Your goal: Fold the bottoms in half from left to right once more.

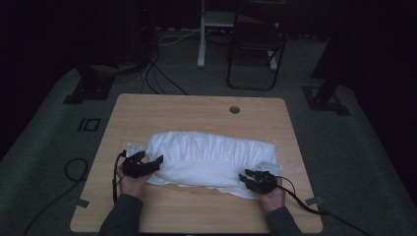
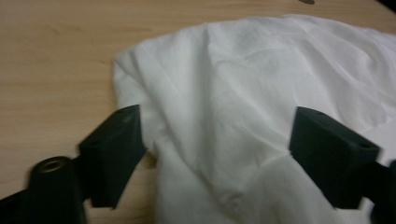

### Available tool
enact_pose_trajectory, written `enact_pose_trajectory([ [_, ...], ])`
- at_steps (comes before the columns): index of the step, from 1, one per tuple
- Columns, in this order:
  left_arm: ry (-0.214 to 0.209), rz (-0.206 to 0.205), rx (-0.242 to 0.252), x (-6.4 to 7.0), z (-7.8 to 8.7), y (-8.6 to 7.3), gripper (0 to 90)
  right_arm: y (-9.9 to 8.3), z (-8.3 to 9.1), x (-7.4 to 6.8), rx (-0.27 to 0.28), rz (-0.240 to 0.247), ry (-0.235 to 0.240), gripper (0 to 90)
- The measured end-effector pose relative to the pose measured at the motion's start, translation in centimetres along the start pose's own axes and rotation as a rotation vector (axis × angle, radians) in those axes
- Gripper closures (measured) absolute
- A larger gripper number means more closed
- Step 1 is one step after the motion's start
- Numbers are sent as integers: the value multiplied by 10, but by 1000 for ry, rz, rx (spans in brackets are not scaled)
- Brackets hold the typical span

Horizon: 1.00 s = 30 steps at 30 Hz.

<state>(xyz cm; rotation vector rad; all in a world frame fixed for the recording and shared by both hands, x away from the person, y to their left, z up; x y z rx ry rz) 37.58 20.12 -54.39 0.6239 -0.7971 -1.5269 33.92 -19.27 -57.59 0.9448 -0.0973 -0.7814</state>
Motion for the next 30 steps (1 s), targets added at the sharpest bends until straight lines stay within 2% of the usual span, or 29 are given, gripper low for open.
enact_pose_trajectory([
  [2,41,0,-28,0,-9,-3,138,0,0,0,1,-1,1,626],
  [4,69,-23,-61,0,-17,-8,125,0,0,0,2,2,4,626],
  [5,103,-44,-79,-1,-20,-10,91,0,0,0,2,3,5,625],
  [7,136,-58,-111,-4,-26,-15,82,0,0,0,1,5,5,625],
  [9,148,-54,-135,-7,-29,-17,27,0,0,0,1,5,5,625],
  [11,154,-58,-147,-7,-31,-19,22,0,0,0,1,6,6,624],
  [16,182,-87,-143,-8,-32,-20,11,-1,0,0,1,10,6,623],
  [20,159,-107,-134,-2,-32,-21,21,0,0,0,2,12,7,622],
  [21,145,-110,-124,0,-31,-21,47,-1,0,0,1,12,7,622],
  [23,82,-115,-102,7,-27,-21,182,-1,0,0,1,11,6,621],
  [27,67,-102,-96,12,-24,-22,340,-1,0,0,2,12,3,620],
  [30,73,-115,-85,13,-24,-23,456,-1,0,0,3,13,3,619],
])
Point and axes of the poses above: each handheld gripper's, and its own axes: z roughly backward along the jaws, y roughly out of its top, x roughly to its right, the point moved 5 cm from there along -z, roughly forward along the jaws, and after that the axes turned 15 degrees about y, right-handed, at the moved point
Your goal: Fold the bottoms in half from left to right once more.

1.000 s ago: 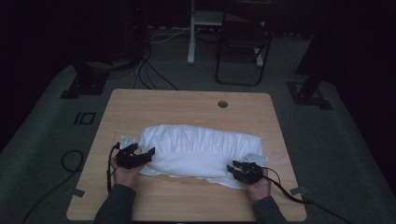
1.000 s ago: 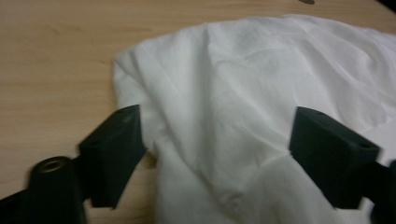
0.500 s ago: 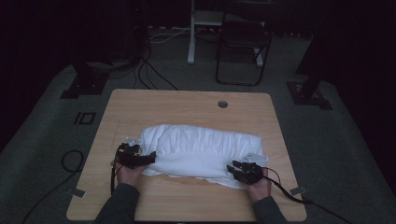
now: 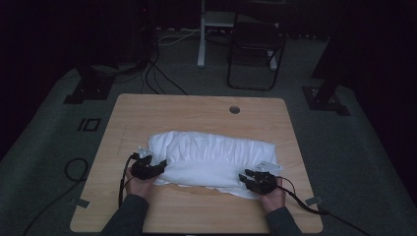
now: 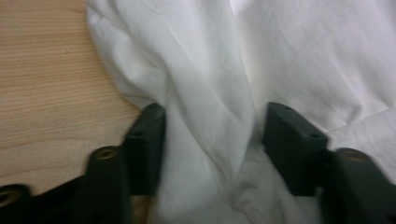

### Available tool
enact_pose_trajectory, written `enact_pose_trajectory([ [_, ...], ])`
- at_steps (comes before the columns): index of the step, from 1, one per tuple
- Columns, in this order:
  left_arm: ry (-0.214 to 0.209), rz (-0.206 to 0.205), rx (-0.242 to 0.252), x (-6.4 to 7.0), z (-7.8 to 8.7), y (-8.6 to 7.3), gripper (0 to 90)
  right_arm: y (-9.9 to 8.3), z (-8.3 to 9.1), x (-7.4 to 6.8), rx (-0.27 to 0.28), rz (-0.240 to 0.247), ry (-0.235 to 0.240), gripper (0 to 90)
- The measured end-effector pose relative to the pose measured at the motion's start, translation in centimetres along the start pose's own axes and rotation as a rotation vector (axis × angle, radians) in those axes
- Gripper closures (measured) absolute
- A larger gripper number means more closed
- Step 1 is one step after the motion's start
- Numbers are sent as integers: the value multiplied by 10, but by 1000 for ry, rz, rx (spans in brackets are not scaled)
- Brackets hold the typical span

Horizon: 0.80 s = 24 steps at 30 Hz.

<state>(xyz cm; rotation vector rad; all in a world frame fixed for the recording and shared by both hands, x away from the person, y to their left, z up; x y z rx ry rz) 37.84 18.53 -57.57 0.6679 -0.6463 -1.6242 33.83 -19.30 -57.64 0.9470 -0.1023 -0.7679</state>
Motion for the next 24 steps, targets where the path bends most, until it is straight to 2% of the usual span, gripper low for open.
enact_pose_trajectory([
  [2,11,-10,3,1,0,0,522,0,0,0,1,0,0,619],
  [4,-11,-14,8,3,1,-1,617,0,0,0,1,1,-1,618],
  [7,-56,2,11,5,1,-2,753,0,0,0,2,1,0,617],
  [9,-64,1,12,5,2,-2,801,0,0,0,2,1,0,617],
  [18,-106,60,9,-1,3,-3,839,0,0,1,10,-6,18,613],
  [24,-121,64,56,-3,11,1,841,0,0,1,12,-14,27,581],
])
Point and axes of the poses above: each handheld gripper's, and its own axes: z roughly backward along the jaws, y roughly out of its top, x roughly to its right, the point moved 5 cm from there along -z, roughly forward along the jaws, and after that the axes turned 15 degrees about y, right-handed, at the moved point
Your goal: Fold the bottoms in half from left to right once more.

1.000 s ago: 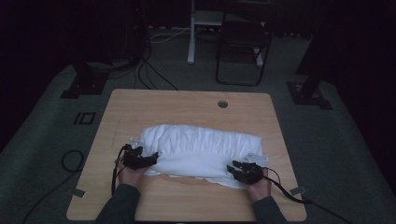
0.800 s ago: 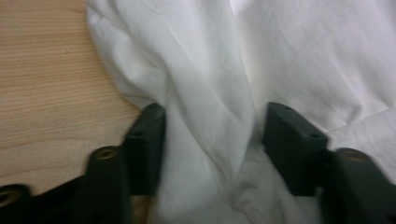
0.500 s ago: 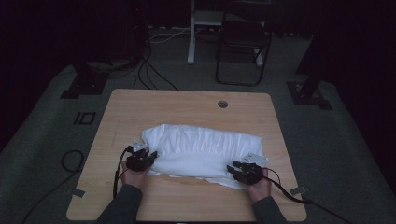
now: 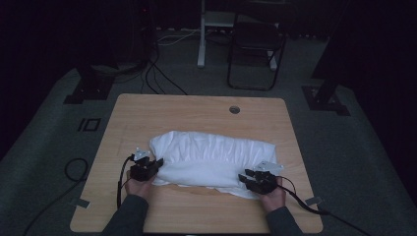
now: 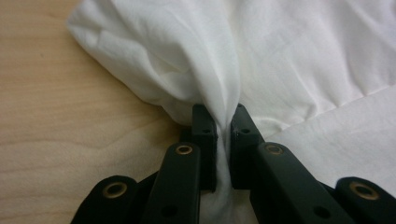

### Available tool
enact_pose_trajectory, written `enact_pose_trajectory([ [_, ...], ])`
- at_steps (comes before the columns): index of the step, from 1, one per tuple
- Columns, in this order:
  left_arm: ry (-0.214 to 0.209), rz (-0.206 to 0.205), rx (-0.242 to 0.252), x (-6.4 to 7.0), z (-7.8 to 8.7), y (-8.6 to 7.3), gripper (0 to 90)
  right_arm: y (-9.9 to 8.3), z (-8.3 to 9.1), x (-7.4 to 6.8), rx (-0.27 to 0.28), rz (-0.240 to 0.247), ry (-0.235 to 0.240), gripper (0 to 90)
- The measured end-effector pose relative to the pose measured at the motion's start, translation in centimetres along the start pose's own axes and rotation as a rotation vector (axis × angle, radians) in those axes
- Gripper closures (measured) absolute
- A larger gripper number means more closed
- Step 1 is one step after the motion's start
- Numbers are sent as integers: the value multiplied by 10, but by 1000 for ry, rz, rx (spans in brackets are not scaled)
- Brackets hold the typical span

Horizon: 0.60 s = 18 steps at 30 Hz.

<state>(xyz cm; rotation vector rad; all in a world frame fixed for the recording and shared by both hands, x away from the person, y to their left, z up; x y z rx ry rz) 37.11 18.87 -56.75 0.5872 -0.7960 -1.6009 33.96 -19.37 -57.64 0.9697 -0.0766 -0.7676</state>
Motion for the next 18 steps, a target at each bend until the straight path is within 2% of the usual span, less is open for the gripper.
enact_pose_trajectory([
  [6,-23,30,26,-2,8,5,843,6,2,-4,-7,9,-20,542],
  [8,-31,33,42,-2,13,7,843,22,10,-11,41,30,-21,527],
  [11,-40,42,50,-2,15,9,843,39,12,-17,64,62,-15,528],
  [15,-44,42,64,-2,20,11,843,60,6,-24,86,90,0,541],
  [18,-51,45,72,-2,22,12,843,78,-6,-30,81,125,4,558],
])
Point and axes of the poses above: each handheld gripper's, and its own axes: z roughly backward along the jaws, y roughly out of its top, x roughly to its right, the point moved 5 cm from there along -z, roughly forward along the jaws, and after that the axes turned 15 degrees about y, right-handed, at the moved point
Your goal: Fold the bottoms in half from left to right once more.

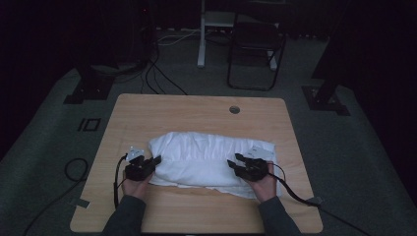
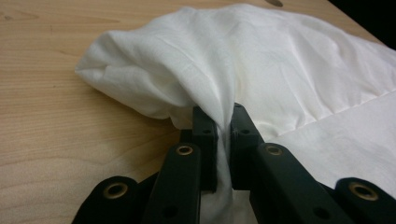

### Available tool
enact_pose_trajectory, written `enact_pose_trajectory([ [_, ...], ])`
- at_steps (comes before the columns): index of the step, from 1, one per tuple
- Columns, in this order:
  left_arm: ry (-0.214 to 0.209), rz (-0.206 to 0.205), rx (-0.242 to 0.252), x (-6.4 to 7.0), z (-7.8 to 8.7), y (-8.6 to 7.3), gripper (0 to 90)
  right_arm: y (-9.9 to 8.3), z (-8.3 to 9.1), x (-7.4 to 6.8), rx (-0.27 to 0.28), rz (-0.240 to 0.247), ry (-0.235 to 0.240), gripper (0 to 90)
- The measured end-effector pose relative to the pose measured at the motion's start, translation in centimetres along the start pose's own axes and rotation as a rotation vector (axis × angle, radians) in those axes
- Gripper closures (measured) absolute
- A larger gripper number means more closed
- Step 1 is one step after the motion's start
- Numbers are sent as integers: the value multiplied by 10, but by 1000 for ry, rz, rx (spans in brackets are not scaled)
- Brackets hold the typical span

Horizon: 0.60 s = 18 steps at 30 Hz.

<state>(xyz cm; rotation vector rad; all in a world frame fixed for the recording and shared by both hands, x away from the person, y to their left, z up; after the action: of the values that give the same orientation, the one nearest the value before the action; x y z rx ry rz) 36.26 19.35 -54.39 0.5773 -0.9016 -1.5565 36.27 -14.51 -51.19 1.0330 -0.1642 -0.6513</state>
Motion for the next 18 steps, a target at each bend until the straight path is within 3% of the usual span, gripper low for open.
enact_pose_trajectory([
  [2,-3,-1,5,0,1,1,844,9,-11,2,-13,17,-7,567],
  [10,-25,10,35,1,7,9,844,26,-64,27,-72,-30,-20,580],
  [15,-36,7,52,3,11,13,845,18,-89,34,-141,-45,-27,587],
  [16,-45,11,62,4,13,15,846,9,-98,37,-176,-54,-33,600],
  [18,-53,9,72,6,15,17,846,4,-103,38,-184,-50,-40,602],
])
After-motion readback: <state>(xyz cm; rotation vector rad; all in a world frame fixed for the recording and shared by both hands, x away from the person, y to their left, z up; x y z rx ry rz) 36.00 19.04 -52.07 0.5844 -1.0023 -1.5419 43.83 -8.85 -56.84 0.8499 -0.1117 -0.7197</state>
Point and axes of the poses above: each handheld gripper's, and its own axes: z roughly backward along the jaws, y roughly out of its top, x roughly to its right, the point moved 5 cm from there along -z, roughly forward along the jaws, and after that the axes turned 15 degrees about y, right-handed, at the moved point
